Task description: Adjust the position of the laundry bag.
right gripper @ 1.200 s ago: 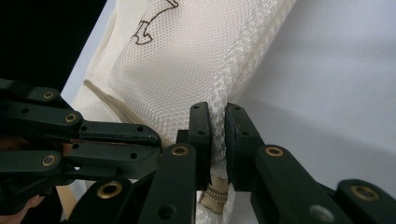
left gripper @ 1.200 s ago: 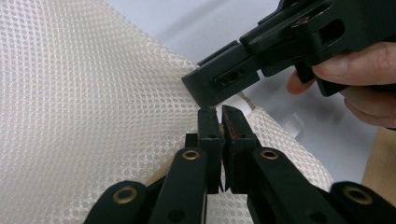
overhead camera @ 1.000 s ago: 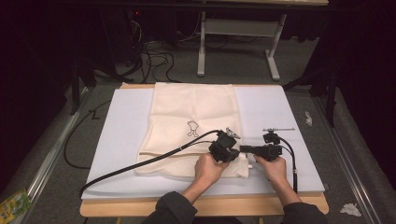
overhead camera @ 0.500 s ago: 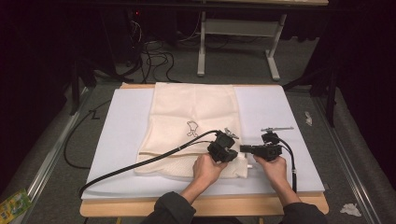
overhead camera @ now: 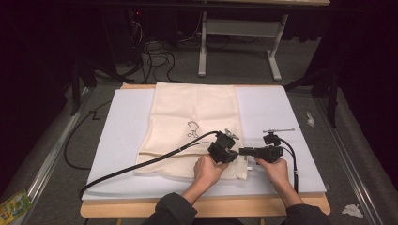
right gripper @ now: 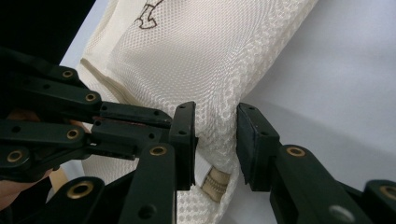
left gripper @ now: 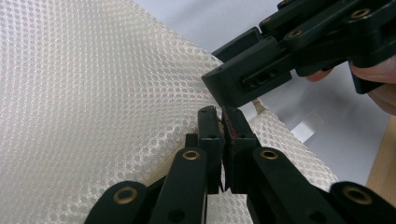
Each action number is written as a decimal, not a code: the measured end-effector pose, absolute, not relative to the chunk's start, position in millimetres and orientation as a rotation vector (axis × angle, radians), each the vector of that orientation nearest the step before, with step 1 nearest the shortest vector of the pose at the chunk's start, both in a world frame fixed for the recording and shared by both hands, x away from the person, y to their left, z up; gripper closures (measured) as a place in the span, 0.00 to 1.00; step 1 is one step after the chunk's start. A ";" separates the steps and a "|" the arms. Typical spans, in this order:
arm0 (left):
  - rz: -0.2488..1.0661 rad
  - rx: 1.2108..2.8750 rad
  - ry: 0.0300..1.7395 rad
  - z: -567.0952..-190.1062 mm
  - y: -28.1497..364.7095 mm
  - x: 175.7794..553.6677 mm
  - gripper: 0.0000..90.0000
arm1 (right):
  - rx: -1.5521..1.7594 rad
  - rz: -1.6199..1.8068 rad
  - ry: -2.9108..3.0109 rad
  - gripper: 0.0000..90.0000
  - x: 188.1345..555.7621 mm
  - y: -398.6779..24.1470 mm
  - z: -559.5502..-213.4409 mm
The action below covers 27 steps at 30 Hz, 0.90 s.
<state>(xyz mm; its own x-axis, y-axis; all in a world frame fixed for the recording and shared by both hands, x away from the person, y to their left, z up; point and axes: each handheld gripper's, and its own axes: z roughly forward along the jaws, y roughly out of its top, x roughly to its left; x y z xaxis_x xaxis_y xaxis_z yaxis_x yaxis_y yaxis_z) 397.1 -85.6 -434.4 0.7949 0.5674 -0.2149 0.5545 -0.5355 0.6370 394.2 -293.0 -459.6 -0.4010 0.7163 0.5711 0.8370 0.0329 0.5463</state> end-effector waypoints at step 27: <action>0.109 2.298 0.841 -426.2 -72.5 396.6 0.97 | -1.547 -1.243 -2.366 0.97 388.9 -280.0 -443.4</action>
